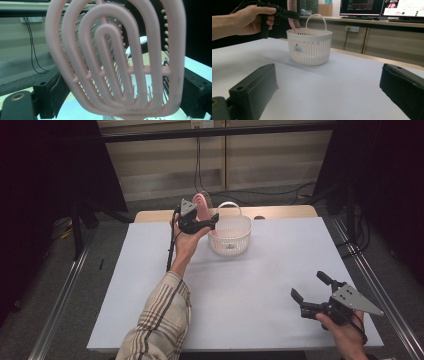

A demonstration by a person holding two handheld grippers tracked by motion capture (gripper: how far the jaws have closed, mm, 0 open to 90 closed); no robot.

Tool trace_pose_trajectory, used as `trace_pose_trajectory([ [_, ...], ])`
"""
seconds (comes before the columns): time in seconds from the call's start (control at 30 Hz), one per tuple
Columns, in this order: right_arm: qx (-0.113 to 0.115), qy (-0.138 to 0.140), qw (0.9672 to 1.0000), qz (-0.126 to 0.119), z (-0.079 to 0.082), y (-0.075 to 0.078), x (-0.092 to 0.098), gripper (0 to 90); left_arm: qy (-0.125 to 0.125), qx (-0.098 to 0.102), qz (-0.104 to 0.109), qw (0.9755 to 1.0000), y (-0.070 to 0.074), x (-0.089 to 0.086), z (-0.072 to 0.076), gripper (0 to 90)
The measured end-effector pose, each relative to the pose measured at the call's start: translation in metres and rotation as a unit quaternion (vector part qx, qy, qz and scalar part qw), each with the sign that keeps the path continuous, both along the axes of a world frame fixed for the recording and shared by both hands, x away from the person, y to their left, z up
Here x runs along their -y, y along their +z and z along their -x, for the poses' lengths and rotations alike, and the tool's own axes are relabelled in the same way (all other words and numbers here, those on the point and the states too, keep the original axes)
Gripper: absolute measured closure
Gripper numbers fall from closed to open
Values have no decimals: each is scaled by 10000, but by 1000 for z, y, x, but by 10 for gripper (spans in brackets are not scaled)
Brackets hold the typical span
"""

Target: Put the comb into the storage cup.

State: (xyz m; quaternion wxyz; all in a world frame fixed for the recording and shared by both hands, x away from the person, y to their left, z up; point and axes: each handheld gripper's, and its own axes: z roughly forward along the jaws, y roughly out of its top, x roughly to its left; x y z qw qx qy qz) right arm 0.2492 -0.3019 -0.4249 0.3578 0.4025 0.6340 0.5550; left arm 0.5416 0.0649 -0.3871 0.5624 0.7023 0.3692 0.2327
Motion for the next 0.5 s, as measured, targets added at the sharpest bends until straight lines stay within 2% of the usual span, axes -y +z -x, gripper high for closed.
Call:
trace_pose_trajectory([
  [0.3,-8,-12,10000,15,0,0,0,4,-161,-89,-16,9998,2,-4,3,126],
  [0.5,-7,-6,10000,22,0,0,0,3,-406,-155,-99,9990,4,-13,6,148],
])
